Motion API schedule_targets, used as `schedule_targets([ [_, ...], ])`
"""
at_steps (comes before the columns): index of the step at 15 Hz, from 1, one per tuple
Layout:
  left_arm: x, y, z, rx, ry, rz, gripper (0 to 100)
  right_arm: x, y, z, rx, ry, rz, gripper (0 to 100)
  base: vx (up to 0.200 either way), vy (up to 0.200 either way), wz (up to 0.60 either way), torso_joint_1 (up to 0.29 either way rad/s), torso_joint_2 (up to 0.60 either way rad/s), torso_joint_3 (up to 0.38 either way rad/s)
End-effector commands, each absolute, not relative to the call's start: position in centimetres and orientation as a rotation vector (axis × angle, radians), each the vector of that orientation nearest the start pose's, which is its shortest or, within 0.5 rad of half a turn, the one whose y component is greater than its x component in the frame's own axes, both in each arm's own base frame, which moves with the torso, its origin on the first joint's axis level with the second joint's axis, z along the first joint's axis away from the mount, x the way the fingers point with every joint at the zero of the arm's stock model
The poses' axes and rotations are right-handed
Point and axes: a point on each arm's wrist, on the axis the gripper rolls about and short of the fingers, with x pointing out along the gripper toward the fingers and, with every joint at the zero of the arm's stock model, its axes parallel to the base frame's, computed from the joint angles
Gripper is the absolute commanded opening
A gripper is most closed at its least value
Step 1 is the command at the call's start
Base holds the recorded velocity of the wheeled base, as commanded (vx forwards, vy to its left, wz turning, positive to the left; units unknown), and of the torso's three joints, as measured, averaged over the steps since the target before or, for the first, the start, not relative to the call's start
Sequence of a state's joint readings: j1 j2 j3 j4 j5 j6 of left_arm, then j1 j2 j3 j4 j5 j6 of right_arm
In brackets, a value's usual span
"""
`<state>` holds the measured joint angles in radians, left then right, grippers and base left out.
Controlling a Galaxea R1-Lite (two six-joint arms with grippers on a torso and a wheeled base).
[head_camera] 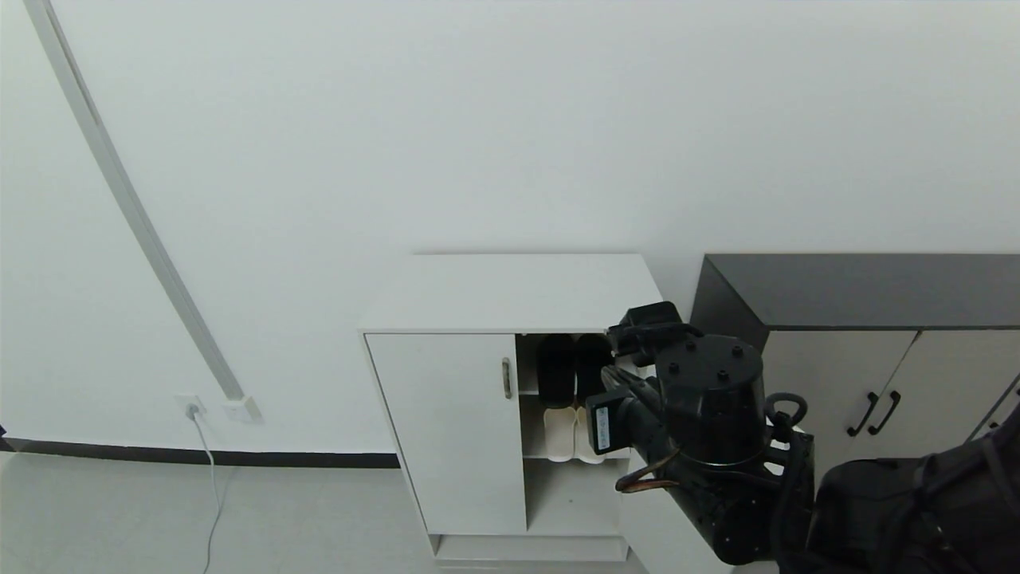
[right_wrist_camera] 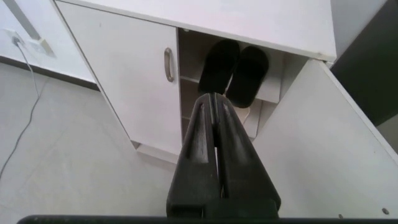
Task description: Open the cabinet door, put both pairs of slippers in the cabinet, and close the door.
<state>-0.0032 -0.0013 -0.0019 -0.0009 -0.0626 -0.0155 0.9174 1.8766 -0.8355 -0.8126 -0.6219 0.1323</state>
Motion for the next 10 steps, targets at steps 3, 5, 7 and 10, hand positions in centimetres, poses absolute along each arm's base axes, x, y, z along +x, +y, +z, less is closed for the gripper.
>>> schedule_targets([
  [3, -2.31, -0.13, 7.63, -0.015, -0.003, -0.066, 0, 22.28, 25.63, 14.82, -0.033, 0.193, 0.278, 0, 0.000, 0.000, 0.00, 0.000, 0.00, 0.000],
  [5, -2.31, -0.13, 7.65, -0.015, -0.004, -0.066, 0, 22.21, 25.56, 14.70, -0.038, 0.199, 0.284, 0, 0.000, 0.000, 0.00, 0.000, 0.00, 0.000],
  [7, -2.30, -0.13, 7.59, -0.015, -0.001, -0.066, 0, 22.14, 25.48, 14.60, -0.049, 0.201, 0.286, 0, 0.000, 0.000, -0.30, 0.001, 0.00, 0.001],
  [10, -2.31, -0.13, 7.65, -0.015, -0.004, -0.066, 0, 22.19, 25.47, 14.47, -0.051, 0.203, 0.284, 0, 0.000, 0.000, -0.60, 0.002, 0.00, 0.007],
])
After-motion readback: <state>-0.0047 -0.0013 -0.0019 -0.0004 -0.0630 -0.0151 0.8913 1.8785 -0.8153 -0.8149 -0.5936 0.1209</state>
